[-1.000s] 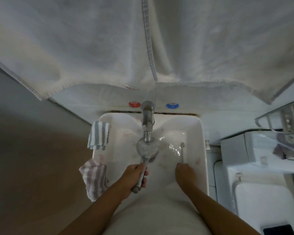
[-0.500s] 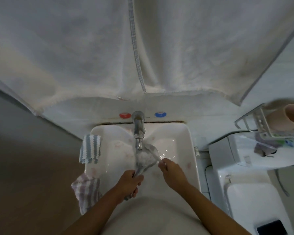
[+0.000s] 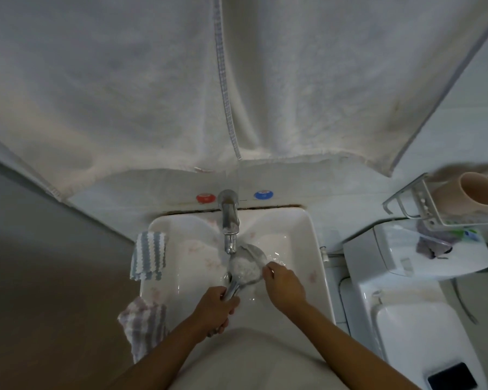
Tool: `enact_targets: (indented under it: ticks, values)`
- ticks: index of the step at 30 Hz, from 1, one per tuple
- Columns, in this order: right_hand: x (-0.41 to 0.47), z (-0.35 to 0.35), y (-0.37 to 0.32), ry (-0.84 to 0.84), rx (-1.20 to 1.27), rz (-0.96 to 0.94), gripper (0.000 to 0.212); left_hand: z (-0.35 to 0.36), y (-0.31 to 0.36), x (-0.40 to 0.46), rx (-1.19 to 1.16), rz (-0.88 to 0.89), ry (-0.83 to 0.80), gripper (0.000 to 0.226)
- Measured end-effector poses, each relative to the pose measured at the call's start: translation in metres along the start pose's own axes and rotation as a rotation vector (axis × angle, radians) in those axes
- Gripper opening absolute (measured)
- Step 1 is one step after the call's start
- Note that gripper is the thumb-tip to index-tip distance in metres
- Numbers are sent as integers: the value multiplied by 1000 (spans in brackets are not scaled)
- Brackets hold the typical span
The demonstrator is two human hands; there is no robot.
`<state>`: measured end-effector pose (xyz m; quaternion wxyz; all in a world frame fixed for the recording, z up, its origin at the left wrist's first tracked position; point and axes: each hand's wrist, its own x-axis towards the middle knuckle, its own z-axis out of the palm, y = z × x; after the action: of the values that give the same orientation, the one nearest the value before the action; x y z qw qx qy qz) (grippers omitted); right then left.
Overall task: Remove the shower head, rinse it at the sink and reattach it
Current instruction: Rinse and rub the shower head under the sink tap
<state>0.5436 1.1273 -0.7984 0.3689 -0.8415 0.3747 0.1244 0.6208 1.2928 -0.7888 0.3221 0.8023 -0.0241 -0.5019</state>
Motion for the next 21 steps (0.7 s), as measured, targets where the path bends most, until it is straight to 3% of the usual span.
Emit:
enact_targets:
  ticks: [5, 10, 15, 19, 21]
  values:
    - [-6, 9, -12, -89, -33, -68, 31, -1, 4, 2, 11, -12, -5, 23]
    - [1, 4, -6, 66, -42, -8, 33, -3, 5, 3, 13, -15, -7, 24]
    - [-11, 14, -7, -122, -13, -97, 30, -4, 5, 4, -9, -28, 1, 26]
    - [-4, 9, -5, 4, -40, -50, 32, -4, 8, 5, 2, -12, -4, 25]
    - [-4, 8, -6, -14, -24, -51, 32, -3, 10, 5, -1, -7, -8, 25]
